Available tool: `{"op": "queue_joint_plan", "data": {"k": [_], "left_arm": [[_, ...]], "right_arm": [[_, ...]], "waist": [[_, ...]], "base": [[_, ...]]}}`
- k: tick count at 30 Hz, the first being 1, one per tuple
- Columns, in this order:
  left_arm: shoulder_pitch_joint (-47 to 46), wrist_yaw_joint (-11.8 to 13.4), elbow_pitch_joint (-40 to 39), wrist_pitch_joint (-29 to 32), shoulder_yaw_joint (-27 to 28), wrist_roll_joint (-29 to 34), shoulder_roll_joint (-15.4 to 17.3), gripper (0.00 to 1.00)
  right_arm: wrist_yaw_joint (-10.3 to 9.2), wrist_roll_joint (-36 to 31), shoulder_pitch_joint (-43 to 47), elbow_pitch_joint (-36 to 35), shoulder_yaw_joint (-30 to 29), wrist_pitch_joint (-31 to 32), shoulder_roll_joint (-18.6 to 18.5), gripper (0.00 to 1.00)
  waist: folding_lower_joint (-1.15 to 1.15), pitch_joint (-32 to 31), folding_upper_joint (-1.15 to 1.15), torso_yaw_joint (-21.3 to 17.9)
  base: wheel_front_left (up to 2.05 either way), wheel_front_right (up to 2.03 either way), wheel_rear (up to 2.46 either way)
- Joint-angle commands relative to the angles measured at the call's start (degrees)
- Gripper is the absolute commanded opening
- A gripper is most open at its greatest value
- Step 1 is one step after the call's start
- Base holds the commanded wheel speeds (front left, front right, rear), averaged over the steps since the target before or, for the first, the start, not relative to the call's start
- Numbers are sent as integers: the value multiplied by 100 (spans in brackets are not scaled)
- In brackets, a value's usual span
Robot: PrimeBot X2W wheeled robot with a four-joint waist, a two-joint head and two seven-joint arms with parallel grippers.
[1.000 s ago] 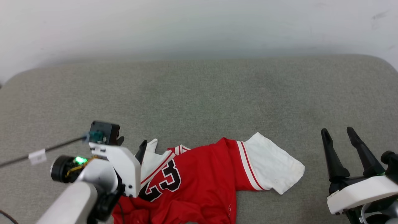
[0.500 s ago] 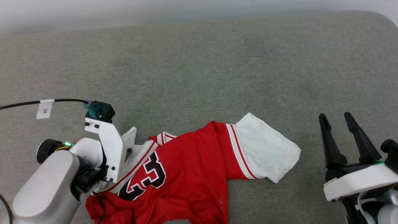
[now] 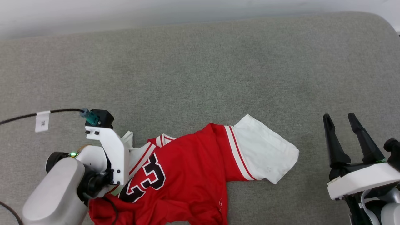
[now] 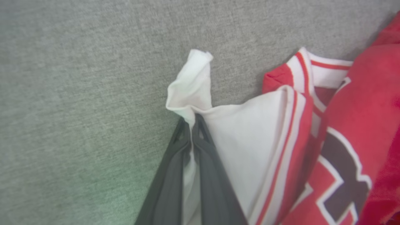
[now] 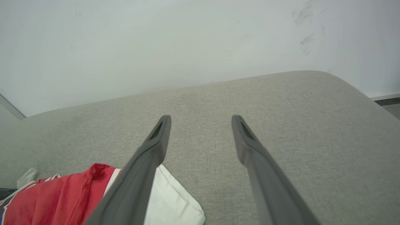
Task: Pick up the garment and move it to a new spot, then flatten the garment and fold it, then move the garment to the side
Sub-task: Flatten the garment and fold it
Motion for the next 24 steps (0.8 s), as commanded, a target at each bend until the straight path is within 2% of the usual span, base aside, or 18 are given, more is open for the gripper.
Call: {"op": "queue_joint_plan", "data": {"k": [1,7,10,17,21,24], "left_arm": [[270,26,137,-82,-82,22,-90,0],[350,358,-136,-1166,332,164,-152,0],[528,584,-389,-1559,474,256,-179,0],[806,990,-1216,-1920,608,424,-150,0],[798,1088,-1557,-1914,586,484,-148,0],[704,1131,-1730,-1928,553,534,-178,0]], "right_arm": [[-2,26,-60,28,-14,-2,-33,100],[-2,196,28,195,-174,271,-145,100],[-2,369,56,401,-309,668,-264,100],[-2,960,-212,958,-341,2425,-819,100],[-2,1178,-431,1187,-192,3537,-1050,100],[-2,1266,-617,1361,-30,4117,-1139,100]], "waist": [[0,-94,0,52],[0,-399,0,213],[0,-522,0,287],[0,-544,0,477],[0,-397,0,615],[0,-236,0,724]], "base": [[0,0,0],[0,0,0],[0,0,0],[0,0,0],[0,0,0],[0,0,0]]}}
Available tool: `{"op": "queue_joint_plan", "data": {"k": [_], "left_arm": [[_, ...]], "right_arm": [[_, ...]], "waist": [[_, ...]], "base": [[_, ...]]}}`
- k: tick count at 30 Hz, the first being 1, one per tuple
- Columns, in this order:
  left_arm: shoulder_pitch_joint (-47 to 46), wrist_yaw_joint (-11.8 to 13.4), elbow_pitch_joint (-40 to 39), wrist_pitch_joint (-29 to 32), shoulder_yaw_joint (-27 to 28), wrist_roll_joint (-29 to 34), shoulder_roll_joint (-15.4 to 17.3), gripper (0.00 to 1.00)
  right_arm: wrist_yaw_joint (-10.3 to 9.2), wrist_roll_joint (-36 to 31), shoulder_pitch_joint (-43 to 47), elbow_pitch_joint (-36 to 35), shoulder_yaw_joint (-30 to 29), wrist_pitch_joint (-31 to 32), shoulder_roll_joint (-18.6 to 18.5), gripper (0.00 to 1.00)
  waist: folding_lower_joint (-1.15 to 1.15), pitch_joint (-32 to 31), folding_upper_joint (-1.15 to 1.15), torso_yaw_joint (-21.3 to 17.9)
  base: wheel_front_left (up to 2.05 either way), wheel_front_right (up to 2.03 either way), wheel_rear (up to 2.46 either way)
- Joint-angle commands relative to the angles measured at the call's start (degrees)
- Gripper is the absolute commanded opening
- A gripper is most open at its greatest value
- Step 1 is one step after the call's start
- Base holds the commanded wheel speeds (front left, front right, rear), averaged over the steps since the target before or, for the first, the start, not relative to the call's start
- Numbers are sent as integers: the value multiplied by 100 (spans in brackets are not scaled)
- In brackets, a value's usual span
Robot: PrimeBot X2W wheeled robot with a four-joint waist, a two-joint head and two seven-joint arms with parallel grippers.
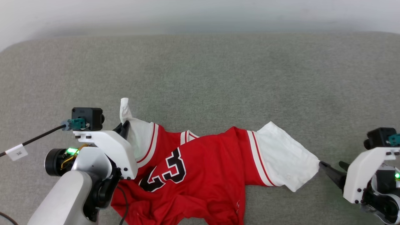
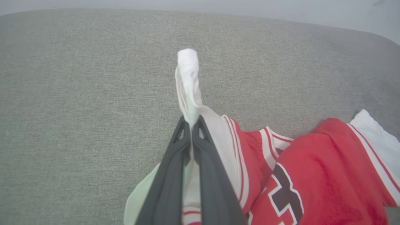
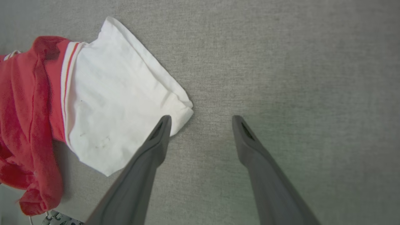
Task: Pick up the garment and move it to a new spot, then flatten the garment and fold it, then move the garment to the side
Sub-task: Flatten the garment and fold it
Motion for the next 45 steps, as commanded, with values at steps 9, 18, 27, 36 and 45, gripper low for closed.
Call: {"op": "queue_joint_plan", "data": {"k": [9,18,27,36,45], "left_arm": [[-183,84,-184,-83,-50,91,-68,0],[-14,110,-30,-149,17,5,-40,0],[-269,188,151,-453,238,104,57,0],[-1330,23,875,-810,417,99,-158,0],[-3286,-333,2180,-1285,338,381,-460,0]], "right_arm": [[-2,173,-436,967,765,533,-41,100],[5,427,-641,1259,1165,490,-188,0],[-3,-29,-1204,914,784,-568,-651,0],[-3,-562,-2168,1090,327,-1564,-515,0],[-3,-531,-3901,1806,577,-2311,-545,0]], "waist": [[0,381,0,237],[0,184,0,183],[0,-318,0,33],[0,-556,0,-149],[0,-9,0,-282]], "base": [[0,0,0],[0,0,0],[0,0,0],[0,0,0],[0,0,0]]}}
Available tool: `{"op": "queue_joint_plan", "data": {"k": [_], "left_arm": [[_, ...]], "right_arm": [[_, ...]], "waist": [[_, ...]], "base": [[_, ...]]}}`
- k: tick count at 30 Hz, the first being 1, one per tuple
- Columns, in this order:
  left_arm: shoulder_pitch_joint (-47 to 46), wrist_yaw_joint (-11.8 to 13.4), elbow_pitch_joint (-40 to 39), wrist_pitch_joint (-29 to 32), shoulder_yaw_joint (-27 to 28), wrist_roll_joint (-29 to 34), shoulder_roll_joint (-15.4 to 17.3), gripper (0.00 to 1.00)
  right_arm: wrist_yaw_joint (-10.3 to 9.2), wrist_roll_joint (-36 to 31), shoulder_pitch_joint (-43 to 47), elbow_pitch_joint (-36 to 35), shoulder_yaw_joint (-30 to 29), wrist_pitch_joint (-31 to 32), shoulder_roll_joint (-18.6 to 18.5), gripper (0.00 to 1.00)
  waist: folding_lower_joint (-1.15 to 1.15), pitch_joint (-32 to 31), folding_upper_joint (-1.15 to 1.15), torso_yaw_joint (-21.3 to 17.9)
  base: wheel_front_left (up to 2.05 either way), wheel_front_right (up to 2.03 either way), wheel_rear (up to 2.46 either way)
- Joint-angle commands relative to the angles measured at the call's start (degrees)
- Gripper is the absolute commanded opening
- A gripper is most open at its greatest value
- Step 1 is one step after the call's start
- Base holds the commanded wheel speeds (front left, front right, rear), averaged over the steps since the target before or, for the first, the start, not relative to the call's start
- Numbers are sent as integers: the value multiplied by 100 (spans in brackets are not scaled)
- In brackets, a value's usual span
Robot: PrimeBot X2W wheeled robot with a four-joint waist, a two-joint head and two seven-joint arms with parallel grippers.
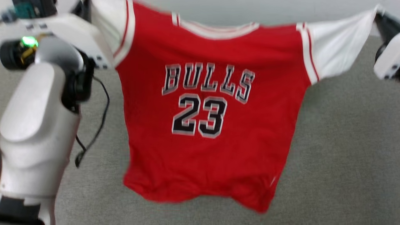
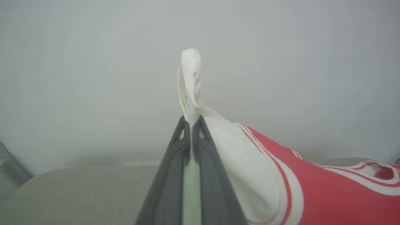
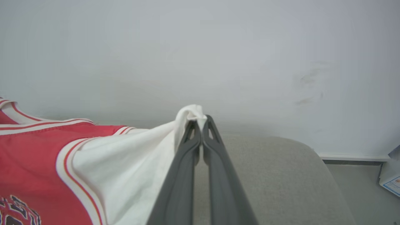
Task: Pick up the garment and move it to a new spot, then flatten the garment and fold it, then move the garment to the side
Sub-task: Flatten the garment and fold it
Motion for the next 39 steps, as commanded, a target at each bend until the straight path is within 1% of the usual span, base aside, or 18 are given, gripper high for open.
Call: {"op": "queue_joint_plan", "data": {"k": [1,4,5,10,17,23,26,29,35,39], "left_arm": [[-449,-48,213,-168,-1,97,-58,0],[-1195,-88,550,-465,67,208,-126,0],[-1195,-88,550,-465,67,208,-126,0],[-2332,-144,918,-914,126,388,-202,0],[-3745,-260,1272,-1362,261,526,-137,0],[-4531,-383,1493,-1586,302,583,-58,0],[-4633,-411,1623,-1682,321,543,-49,0],[-4650,-496,1760,-1744,277,526,-105,0],[-4513,-596,2175,-1945,235,456,-247,0],[-4378,-687,2517,-2099,201,385,-359,0]], "right_arm": [[-4,18,-454,124,91,-220,-70,0],[-4,-3,-1142,368,216,-571,-156,0],[-4,-3,-1142,368,216,-571,-156,0],[-4,-55,-2335,700,469,-1063,-255,0],[-4,-64,-3867,1021,713,-1536,-318,0],[-4,43,-4773,1214,952,-1833,-408,0],[-4,135,-4976,1319,1119,-1937,-385,0],[-4,193,-5069,1433,1291,-2000,-347,0],[-4,374,-5103,1733,1629,-2098,-207,0],[-4,518,-5019,2054,1865,-2135,-99,0]], "waist": [[0,329,0,-42],[0,670,0,-66],[0,670,0,-66],[0,1211,0,-111],[0,1792,0,-209],[0,2249,0,-272],[0,2496,0,-291],[0,2745,0,-289],[0,3167,0,-249],[0,3292,0,-210]], "base": [[0,0,0],[0,0,0],[0,0,0],[0,0,0],[0,0,0],[0,0,0],[0,0,0],[0,0,0],[0,0,0],[0,0,0]]}}
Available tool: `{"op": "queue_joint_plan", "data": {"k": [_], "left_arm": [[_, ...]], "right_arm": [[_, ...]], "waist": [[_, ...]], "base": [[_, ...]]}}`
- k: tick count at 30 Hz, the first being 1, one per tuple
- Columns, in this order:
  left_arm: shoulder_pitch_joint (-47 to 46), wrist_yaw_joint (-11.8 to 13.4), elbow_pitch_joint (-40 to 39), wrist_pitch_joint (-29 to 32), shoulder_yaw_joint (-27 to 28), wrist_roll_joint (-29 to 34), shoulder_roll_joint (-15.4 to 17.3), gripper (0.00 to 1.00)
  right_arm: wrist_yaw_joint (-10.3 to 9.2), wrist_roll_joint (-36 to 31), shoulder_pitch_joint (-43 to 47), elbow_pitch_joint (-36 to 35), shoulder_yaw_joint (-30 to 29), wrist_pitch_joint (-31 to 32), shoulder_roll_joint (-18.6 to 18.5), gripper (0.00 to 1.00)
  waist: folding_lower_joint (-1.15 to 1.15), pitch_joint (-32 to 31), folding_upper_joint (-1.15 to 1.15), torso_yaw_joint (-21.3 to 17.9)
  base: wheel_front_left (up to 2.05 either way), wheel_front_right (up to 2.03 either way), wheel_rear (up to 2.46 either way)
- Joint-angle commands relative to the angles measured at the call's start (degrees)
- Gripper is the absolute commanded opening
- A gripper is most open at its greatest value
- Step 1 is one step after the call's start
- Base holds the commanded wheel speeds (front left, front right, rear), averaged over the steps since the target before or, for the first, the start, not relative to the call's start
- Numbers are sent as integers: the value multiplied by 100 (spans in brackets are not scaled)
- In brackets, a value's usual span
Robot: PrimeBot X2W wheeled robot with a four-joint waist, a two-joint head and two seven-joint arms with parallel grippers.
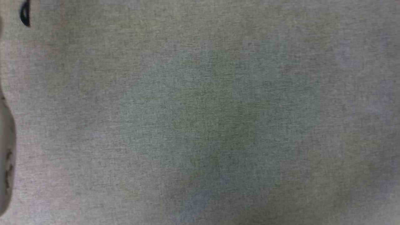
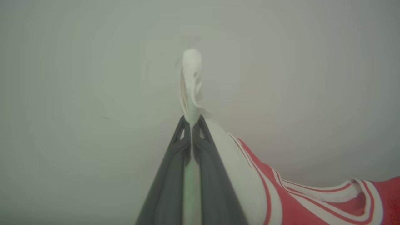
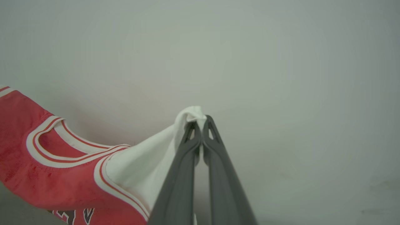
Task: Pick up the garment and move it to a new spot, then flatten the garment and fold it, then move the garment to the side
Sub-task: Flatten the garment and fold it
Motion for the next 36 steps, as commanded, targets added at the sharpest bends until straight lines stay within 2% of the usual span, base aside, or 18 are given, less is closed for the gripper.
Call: {"op": "queue_joint_plan", "data": {"k": [1,5,10,19,22,27,36], "left_arm": [[107,-50,113,-52,-21,-35,-40,0],[449,-193,504,-188,-64,-131,-237,0],[1172,-400,901,-335,-104,-260,-439,0],[3251,-740,1028,-492,24,-550,-601,0],[4063,-714,744,-505,208,-619,-554,0],[5623,-571,-207,-502,584,-552,-560,0],[8030,-217,-1657,-458,795,-551,-537,0]], "right_arm": [[-4,56,80,118,72,-39,45,0],[-4,285,395,510,291,-117,169,0],[-4,593,1157,873,638,-194,250,0],[-4,1330,3182,930,1242,-396,310,0],[-4,1561,3889,773,1434,-430,263,0],[-4,1850,4969,431,1590,-502,8,0],[-4,2009,6816,-303,1432,-549,-435,0]], "waist": [[-1,36,0,42],[-1,-133,0,104],[-1,-706,0,191],[-1,-2090,0,217],[-1,-2485,0,197],[-1,-2990,0,231],[-1,-3628,0,254]], "base": [[0,0,0],[0,0,0],[0,0,0],[0,0,0],[0,0,0],[0,0,0],[0,0,0]]}}
